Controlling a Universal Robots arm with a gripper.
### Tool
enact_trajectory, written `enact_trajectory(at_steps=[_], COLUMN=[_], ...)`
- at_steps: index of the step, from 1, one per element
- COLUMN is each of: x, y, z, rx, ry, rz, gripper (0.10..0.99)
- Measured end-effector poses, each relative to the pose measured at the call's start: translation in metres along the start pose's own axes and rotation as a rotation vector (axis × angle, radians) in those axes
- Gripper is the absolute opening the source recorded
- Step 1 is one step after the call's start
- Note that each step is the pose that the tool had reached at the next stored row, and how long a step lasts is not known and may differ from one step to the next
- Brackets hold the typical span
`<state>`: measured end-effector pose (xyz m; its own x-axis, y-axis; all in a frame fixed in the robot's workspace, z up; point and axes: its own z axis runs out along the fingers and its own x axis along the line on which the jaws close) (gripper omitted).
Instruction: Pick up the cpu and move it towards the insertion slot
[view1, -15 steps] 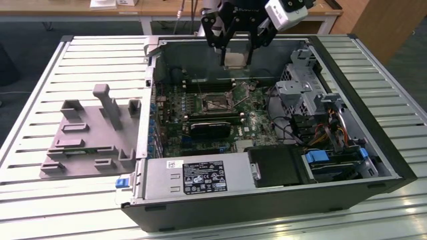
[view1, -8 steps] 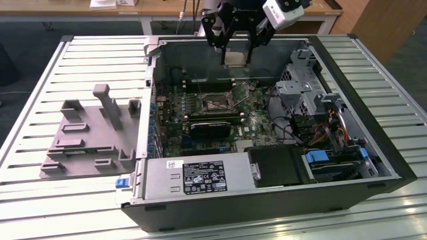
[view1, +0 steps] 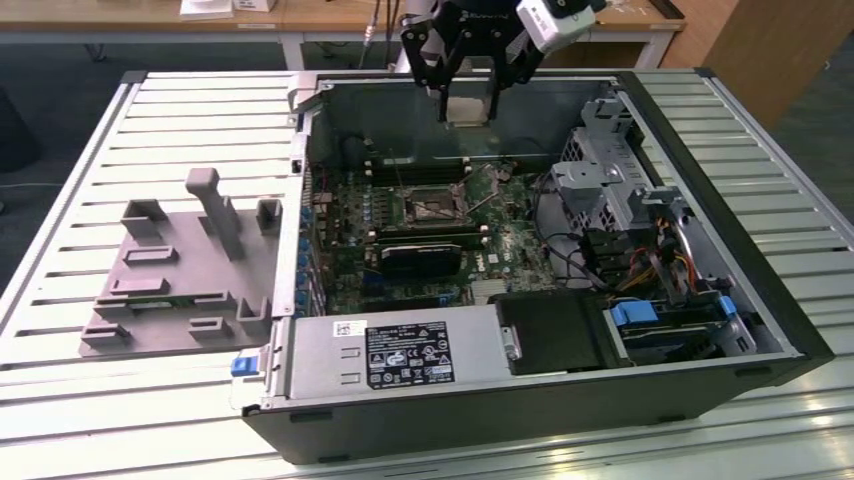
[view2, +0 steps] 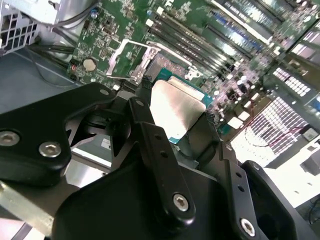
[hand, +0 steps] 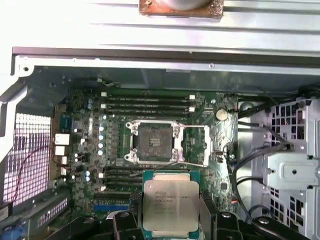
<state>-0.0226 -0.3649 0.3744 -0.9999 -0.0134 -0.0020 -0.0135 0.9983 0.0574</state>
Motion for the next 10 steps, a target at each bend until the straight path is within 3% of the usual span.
enact_trajectory(at_steps=[10], x=[0.0052], y=[0.0236], z=[0.0082], rx=[0.0], ry=[-0.0089], rz=[-0.001], gripper=[0.537])
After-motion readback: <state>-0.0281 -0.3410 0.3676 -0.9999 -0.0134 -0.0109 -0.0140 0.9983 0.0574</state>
